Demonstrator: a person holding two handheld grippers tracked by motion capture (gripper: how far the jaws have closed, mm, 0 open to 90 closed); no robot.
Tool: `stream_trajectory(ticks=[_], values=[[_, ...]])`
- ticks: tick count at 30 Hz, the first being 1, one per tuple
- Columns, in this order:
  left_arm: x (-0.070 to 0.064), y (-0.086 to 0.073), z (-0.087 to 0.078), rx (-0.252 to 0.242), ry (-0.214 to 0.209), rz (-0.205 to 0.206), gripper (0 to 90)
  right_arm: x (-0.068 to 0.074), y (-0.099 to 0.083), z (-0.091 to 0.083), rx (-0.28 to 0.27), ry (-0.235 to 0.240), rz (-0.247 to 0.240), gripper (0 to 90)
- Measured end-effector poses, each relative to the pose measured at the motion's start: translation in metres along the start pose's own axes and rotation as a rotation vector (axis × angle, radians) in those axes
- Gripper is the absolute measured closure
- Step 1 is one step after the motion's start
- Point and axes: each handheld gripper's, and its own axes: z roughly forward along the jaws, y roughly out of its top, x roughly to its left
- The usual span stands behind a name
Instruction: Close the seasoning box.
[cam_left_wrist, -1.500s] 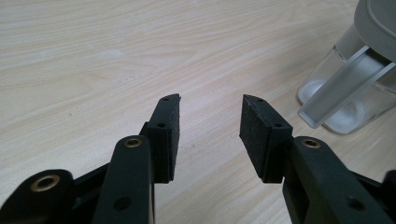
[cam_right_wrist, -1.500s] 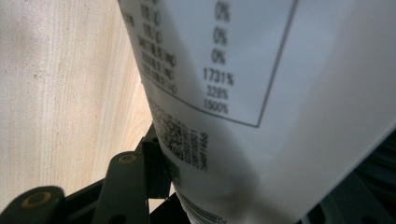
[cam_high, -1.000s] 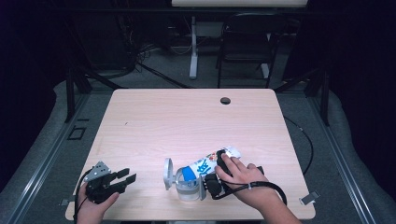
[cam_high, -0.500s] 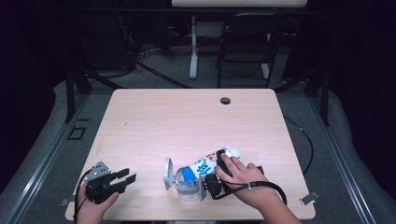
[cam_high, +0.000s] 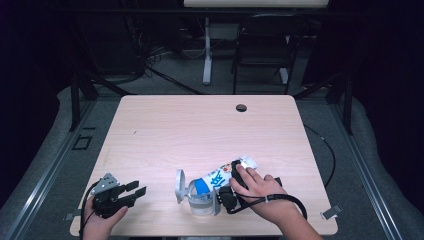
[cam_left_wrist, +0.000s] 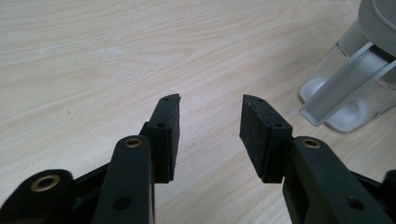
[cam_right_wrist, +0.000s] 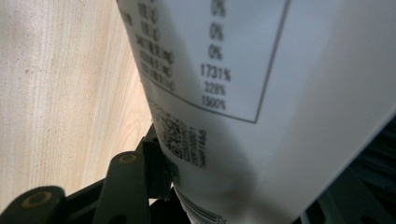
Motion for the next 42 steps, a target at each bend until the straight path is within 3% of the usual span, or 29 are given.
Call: stream_trajectory(ticks=[42], values=[[0.0013, 0.0005, -0.0014, 0.002, 0.001, -0.003, 58.3, 0.0003, 0.0011, -0.0007, 0.005, -0.016, -0.018, 51.7]])
